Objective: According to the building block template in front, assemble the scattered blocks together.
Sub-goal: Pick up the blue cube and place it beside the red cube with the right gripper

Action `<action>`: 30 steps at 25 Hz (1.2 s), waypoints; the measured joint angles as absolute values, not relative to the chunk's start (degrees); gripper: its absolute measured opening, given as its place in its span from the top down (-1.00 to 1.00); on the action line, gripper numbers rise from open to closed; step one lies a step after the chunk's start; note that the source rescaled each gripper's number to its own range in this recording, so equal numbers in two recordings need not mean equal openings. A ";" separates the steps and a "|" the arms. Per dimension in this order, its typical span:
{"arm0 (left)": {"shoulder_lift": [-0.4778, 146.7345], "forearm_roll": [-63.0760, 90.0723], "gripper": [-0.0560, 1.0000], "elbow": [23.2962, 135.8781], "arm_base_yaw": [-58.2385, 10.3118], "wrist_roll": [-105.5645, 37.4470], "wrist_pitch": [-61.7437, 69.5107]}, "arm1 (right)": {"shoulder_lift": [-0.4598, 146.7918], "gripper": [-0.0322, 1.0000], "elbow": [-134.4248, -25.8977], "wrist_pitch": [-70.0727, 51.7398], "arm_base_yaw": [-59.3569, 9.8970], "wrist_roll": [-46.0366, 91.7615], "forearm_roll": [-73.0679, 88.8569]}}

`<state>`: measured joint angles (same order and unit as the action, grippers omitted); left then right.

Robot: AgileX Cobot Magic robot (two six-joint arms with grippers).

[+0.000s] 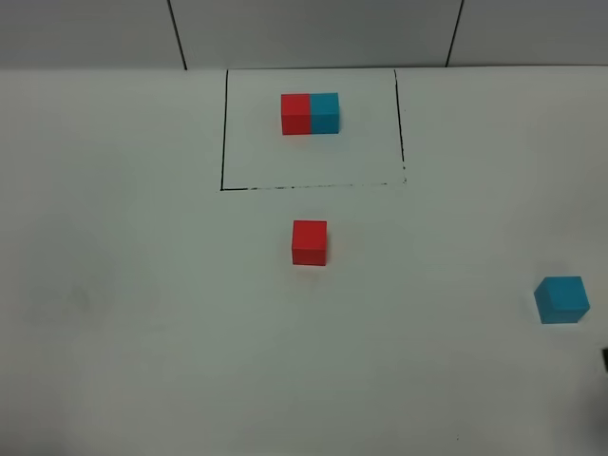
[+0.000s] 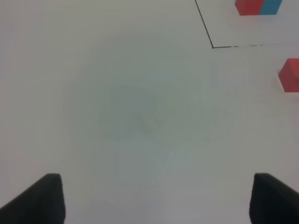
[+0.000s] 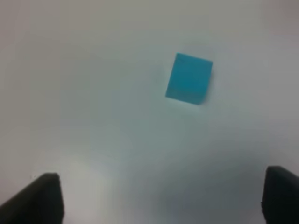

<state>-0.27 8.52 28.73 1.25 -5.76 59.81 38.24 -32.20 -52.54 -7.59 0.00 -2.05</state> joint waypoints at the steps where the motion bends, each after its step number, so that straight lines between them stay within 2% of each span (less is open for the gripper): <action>1: -0.27 8.52 -0.70 28.73 1.25 -5.76 59.81 | 43.64 -0.87 -33.74 -50.76 -7.53 0.00 -2.17; 6: -0.27 8.52 -0.70 28.73 1.25 -5.76 59.81 | 70.20 -0.87 -43.20 -48.39 -3.47 0.00 -1.64; 10: -0.27 8.52 -0.70 28.73 1.25 -5.76 59.81 | 81.43 -0.87 -46.17 -43.82 0.73 3.41 2.85; 20: -0.27 8.52 -0.69 28.73 1.25 -5.76 59.81 | 92.25 -0.87 -46.31 -36.40 3.24 7.06 7.18; 30: -0.27 8.52 -0.69 28.73 1.25 -5.76 59.81 | 98.24 -0.87 -46.35 -34.52 5.85 7.06 7.18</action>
